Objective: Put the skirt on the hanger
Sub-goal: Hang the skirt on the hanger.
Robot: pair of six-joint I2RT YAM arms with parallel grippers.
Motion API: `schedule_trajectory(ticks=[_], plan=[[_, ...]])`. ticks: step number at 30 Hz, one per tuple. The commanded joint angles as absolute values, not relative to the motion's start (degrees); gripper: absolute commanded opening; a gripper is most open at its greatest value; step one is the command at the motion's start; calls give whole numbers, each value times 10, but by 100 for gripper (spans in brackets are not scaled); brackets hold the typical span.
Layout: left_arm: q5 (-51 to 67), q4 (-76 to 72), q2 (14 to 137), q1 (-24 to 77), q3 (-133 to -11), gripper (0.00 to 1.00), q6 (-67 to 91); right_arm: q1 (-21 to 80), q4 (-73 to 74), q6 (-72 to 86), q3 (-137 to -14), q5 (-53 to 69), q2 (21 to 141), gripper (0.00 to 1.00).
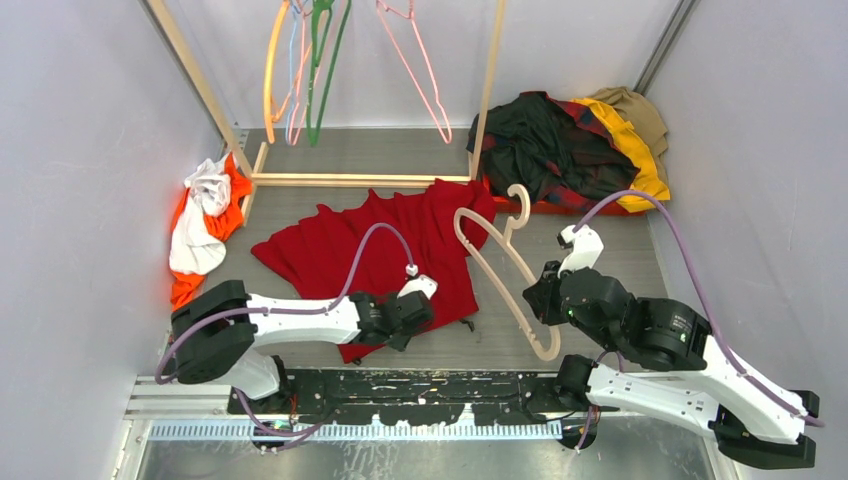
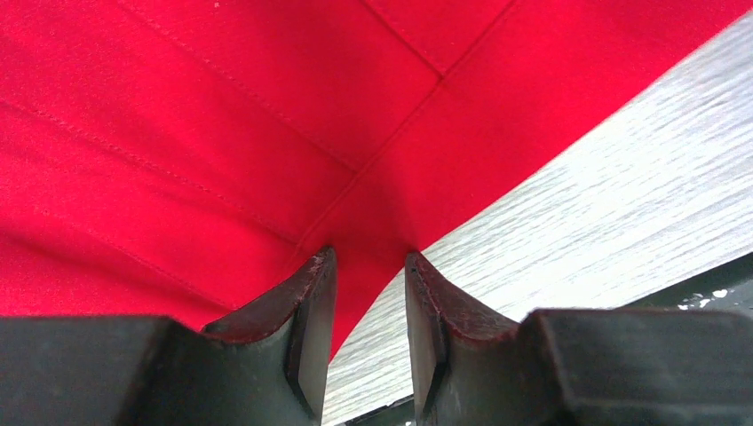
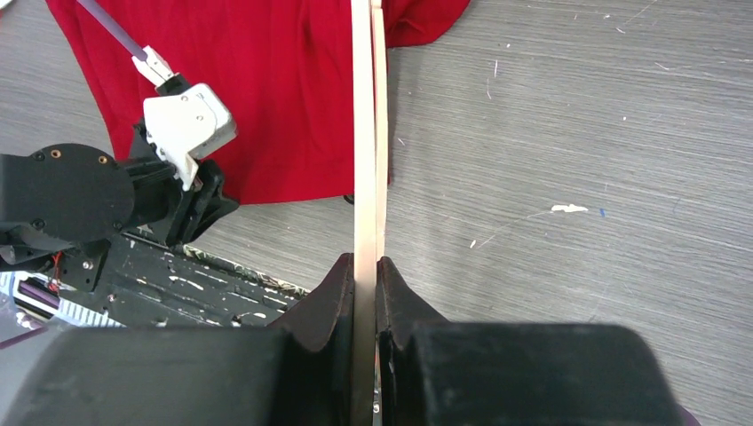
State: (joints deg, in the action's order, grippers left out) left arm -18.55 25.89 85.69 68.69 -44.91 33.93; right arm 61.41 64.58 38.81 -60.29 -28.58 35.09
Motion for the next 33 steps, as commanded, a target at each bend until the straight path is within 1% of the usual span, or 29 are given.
schedule_trajectory(ticks=[1, 11, 17, 19, 22, 23, 27, 33], plan=[[-193, 181, 864, 704, -466, 35, 316, 617, 632, 398, -621, -304, 341, 1], [-210, 143, 882, 715, -448, 35, 316, 617, 628, 395, -615, -288, 335, 1], [-251, 153, 907, 715, -445, 35, 333, 617, 613, 392, -601, -273, 339, 1], [-270, 168, 915, 714, -451, 28, 343, 617, 612, 391, -600, -271, 339, 1], [-288, 186, 911, 715, -459, 10, 350, 617, 614, 392, -602, -269, 339, 1], [-291, 189, 904, 715, -460, 7, 350, 617, 615, 392, -602, -267, 339, 1], [-305, 210, 870, 712, -469, 3, 346, 617, 618, 393, -604, -263, 340, 1], [-282, 250, 819, 683, -495, 3, 332, 617, 628, 387, -622, -242, 331, 1]])
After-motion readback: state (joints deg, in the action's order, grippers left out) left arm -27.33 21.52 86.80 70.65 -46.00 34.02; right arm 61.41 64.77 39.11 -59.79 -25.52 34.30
